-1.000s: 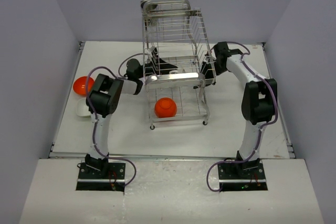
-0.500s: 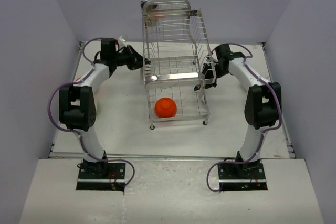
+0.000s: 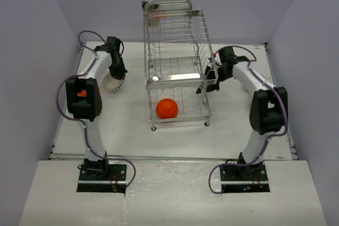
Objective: Unload the bowls from the dish rack
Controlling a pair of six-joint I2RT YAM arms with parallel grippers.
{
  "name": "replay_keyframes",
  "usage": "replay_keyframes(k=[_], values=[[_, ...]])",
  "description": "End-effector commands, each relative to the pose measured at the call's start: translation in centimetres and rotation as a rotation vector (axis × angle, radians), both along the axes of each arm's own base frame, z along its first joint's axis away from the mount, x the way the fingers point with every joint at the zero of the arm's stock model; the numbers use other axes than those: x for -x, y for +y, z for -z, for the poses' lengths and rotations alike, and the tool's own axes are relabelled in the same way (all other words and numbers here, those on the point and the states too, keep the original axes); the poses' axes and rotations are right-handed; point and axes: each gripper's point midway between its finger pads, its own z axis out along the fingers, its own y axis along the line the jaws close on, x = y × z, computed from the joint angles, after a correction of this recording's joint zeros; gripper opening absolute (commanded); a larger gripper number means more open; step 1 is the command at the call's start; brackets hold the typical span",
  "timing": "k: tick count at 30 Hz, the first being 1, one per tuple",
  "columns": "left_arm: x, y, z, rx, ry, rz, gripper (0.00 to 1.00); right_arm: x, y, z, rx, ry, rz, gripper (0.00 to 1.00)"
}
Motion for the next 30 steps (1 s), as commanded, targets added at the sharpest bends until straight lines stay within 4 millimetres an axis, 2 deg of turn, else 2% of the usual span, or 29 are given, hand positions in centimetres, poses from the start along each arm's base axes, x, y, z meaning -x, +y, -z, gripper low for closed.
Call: replay_keyframes(k=[1,9,14,15,16,17,19,20,27,30], values=[[1.1,4.2,0.0,-0.235,0.063,-0.027,0.0,0.3,0.3,-2.0,-0.028,-0.054,-0.005,0.0],[0.0,5.7,1.6,-0.308,0.087,-0.024,0.0,0.7,0.2,-1.9,-0.029,-0.044,-0.001,0.0],[-1.7,7.1,1.7,-0.308,0.08,-0.045,0.0,1.2,0.1,-2.1,-0.025,-0.038,0.003,0.0],[-1.9,7.5,2.4,-0.306,0.092,-0.045,0.0,1.3,0.1,-2.3,-0.028,-0.042,0.001,0.0],[-2.5,7.7,2.1,-0.303,0.083,-0.05,0.0,1.4,0.1,-2.3,-0.032,-0.037,0.005,0.0],[-2.7,7.7,3.0,-0.3,0.098,-0.044,0.0,1.5,0.1,-2.6,-0.035,-0.041,0.005,0.0],[-3.4,8.3,3.1,-0.296,0.089,-0.058,0.0,1.8,0.1,-2.8,-0.034,-0.039,0.005,0.0],[-3.6,8.4,3.9,-0.29,0.1,-0.057,0.0,1.8,0.0,-2.8,-0.03,-0.04,0.007,0.0],[-7.3,8.2,3.8,-0.269,0.009,-0.024,0.0,2.9,-0.2,-3.4,-0.026,-0.037,0.007,0.0],[-8.8,7.5,4.0,-0.236,-0.026,0.002,0.0,3.3,-0.1,-3.9,-0.041,-0.034,0.012,0.0]])
